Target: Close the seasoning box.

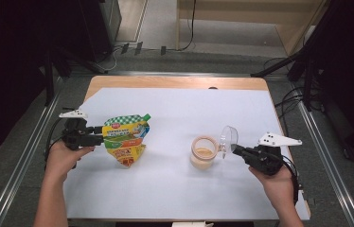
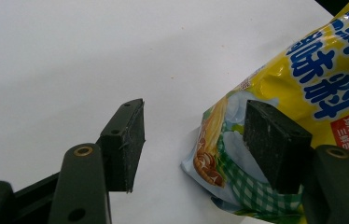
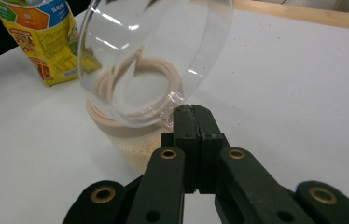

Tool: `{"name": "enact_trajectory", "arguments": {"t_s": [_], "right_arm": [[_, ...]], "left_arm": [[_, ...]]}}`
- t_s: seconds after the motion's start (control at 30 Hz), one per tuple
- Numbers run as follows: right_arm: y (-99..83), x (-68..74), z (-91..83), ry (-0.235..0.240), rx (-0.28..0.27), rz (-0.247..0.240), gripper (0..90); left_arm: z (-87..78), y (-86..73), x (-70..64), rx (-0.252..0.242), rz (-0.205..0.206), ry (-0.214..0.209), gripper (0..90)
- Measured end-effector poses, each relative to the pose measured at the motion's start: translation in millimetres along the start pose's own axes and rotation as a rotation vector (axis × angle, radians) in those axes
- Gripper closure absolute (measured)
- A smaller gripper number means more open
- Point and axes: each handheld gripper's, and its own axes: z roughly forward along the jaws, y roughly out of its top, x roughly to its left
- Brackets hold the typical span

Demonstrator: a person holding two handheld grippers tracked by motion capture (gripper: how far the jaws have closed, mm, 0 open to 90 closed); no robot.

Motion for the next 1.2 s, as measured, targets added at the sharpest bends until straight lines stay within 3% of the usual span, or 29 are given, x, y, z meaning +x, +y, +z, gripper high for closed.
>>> {"name": "enact_trajectory", "arguments": {"t_s": [0.5, 0.93, 1.2], "right_arm": [[2.3, 8.4, 0.5, 0.012, -0.02, -0.02, 90.0], [5.8, 23.6, -0.4, 0.063, -0.036, -0.045, 89.8], [2.0, 17.7, -2.2, 0.05, -0.02, -0.047, 79.2]], "left_arm": [[3.0, 0.2, -0.7, 0.008, -0.002, -0.019, 38.9], [4.0, -0.2, 0.1, 0.015, -0.002, -0.023, 38.8], [3.8, -0.5, 0.3, 0.014, -0.004, -0.019, 38.8]]}}
